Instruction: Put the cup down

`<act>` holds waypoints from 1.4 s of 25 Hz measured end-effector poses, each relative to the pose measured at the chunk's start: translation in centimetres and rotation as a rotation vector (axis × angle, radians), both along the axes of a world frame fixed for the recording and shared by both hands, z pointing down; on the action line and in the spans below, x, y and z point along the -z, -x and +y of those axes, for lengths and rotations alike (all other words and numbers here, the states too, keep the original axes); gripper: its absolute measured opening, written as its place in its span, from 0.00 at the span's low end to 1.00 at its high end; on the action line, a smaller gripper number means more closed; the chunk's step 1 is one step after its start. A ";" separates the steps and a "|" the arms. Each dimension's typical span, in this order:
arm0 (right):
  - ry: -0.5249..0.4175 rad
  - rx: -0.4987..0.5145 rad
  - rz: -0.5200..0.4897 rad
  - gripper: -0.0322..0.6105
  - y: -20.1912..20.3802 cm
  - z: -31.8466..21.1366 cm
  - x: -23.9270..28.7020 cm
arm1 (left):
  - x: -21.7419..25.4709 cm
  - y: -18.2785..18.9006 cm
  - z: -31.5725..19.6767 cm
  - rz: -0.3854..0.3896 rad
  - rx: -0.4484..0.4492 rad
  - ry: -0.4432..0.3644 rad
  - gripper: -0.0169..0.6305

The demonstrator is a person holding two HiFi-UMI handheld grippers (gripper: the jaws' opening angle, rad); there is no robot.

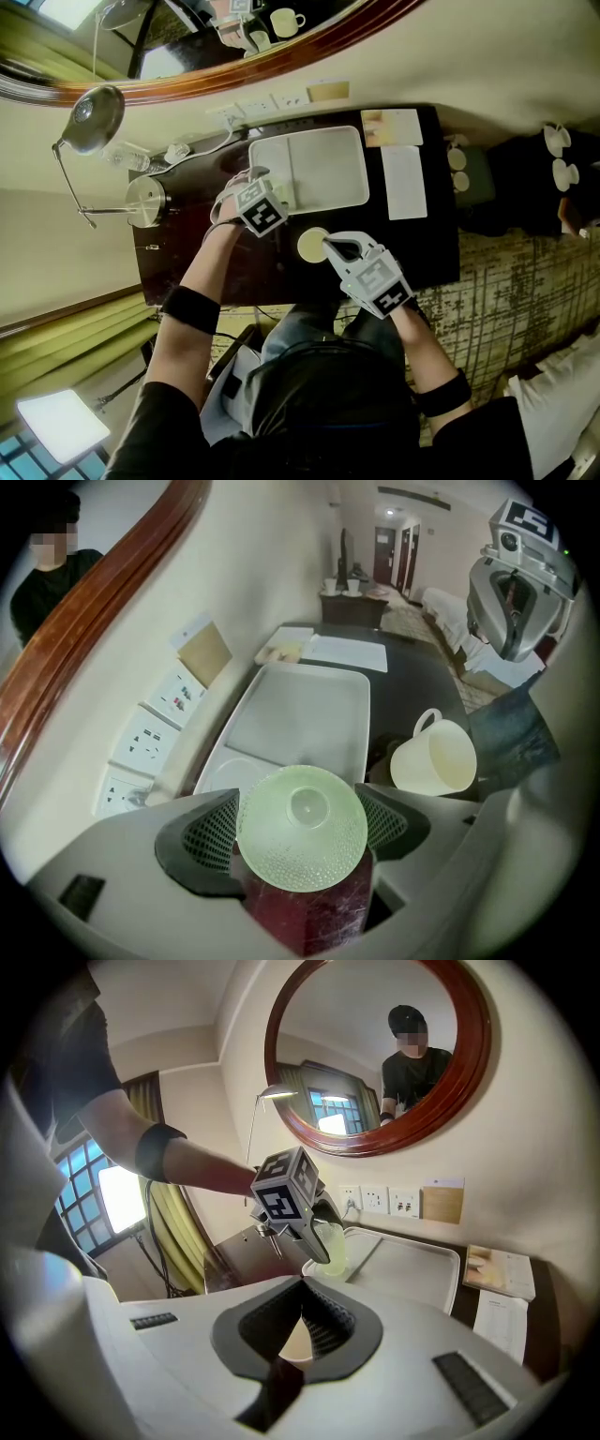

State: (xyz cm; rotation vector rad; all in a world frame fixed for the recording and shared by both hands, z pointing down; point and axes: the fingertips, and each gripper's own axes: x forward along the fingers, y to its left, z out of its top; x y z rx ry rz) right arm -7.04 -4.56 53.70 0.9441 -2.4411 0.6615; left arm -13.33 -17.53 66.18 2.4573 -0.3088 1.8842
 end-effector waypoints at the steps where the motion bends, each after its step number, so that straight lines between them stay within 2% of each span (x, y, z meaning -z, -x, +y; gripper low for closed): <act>1: 0.000 0.001 0.001 0.05 0.0 0.0 0.0 | -0.1 0.0 0.0 0.002 0.005 0.003 0.62; 24: 0.030 0.006 -0.009 0.05 -0.1 0.1 -0.6 | -1.2 0.0 -0.2 0.043 0.049 -0.010 0.65; 29: 0.025 0.007 -0.007 0.05 -0.1 0.1 -0.2 | -0.2 0.3 -0.7 0.050 0.063 -0.038 0.69; 35: 0.013 0.004 -0.007 0.05 -0.1 -0.1 0.3 | 2.5 0.8 -1.0 0.051 0.061 -0.082 0.69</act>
